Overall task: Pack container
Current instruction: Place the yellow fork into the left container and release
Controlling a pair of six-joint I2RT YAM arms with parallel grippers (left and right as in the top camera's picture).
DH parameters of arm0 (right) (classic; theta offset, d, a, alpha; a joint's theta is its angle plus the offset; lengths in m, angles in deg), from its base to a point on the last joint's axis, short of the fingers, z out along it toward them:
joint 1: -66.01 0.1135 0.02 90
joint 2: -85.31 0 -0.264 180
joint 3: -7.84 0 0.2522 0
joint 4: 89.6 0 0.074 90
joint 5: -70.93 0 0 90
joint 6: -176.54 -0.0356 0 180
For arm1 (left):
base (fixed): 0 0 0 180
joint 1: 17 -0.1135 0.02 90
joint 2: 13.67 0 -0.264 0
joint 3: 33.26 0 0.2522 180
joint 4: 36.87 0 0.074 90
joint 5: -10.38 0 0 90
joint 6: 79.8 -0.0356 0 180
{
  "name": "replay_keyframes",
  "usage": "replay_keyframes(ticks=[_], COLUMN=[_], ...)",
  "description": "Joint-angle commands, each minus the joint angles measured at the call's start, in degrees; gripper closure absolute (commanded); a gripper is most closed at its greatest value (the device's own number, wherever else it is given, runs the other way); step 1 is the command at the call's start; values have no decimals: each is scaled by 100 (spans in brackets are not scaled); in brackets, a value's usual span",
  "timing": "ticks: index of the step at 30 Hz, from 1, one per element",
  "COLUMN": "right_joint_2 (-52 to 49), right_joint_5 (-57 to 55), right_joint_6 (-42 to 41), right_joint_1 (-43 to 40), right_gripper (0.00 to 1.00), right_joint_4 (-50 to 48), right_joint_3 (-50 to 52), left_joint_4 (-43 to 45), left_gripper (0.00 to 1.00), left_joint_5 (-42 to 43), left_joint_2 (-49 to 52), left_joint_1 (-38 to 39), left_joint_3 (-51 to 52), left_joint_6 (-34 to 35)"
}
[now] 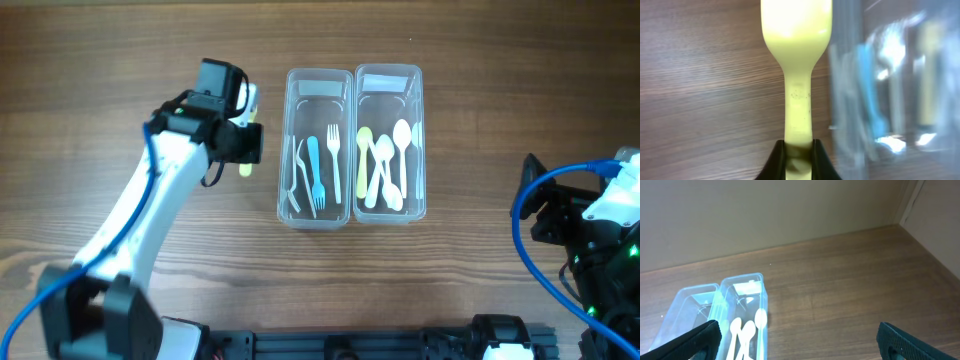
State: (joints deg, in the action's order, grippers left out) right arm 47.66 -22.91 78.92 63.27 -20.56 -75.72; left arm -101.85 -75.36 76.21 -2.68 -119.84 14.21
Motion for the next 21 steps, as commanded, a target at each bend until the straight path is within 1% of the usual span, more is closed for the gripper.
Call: replay_keyframes(ticks=[1, 4, 5, 7, 9, 11, 12, 13, 15, 16, 17, 18, 20, 21], right_joint_2=[-11, -11, -11, -11, -11, -11, -11, -11, -11, -11, -11, -11, -11, -11], right_joint_5=[92, 92, 92, 90, 92, 92, 92, 92, 92, 92, 92, 92, 92, 92], right_joint_6=[-4, -4, -4, -7, -4, -4, -4, -4, -7, -4, -4, -4, -4, -7], right_joint_1=[-17, -17, -17, -17, -17, -17, -17, -17, -17, -17, -17, -17, -17, -17], right_gripper=[0, 0, 0, 0, 0, 0, 0, 0, 0, 0, 0, 0, 0, 0], right_joint_4=[-31, -28, -31, -28, -28, -28, -28, -31, -28, -28, -31, -31, -28, -28], right_joint_3=[-22, -22, -22, -22, -22, -22, -22, -22, -22, -22, -22, -22, -22, -22], left_joint_4=[74, 551, 638, 669, 695, 710, 734, 734, 684, 555, 422, 310, 212, 236], left_gripper=[96, 96, 96, 96, 96, 96, 92, 78, 58, 37, 25, 9, 0, 1], left_joint_5=[667, 560, 190, -334, -575, -629, -629, -621, -577, -588, -588, -586, -588, -586], left_joint_2=[-431, -319, -208, 70, 535, 1032, 1296, 1480, 1386, 1239, 1084, 949, 461, 317], left_joint_1=[409, 1270, 1508, 1786, 1971, 2015, 2013, 2013, 1996, 1978, 1945, 1915, 1864, 1858], left_joint_3=[-81, -79, -74, -68, -68, -68, -68, -70, -181, -402, -643, -850, -1250, -1274], left_joint_6=[1193, 1537, 1928, 2382, 2396, 2391, 2385, 2343, 2190, 2166, 2166, 2146, 2017, 2020])
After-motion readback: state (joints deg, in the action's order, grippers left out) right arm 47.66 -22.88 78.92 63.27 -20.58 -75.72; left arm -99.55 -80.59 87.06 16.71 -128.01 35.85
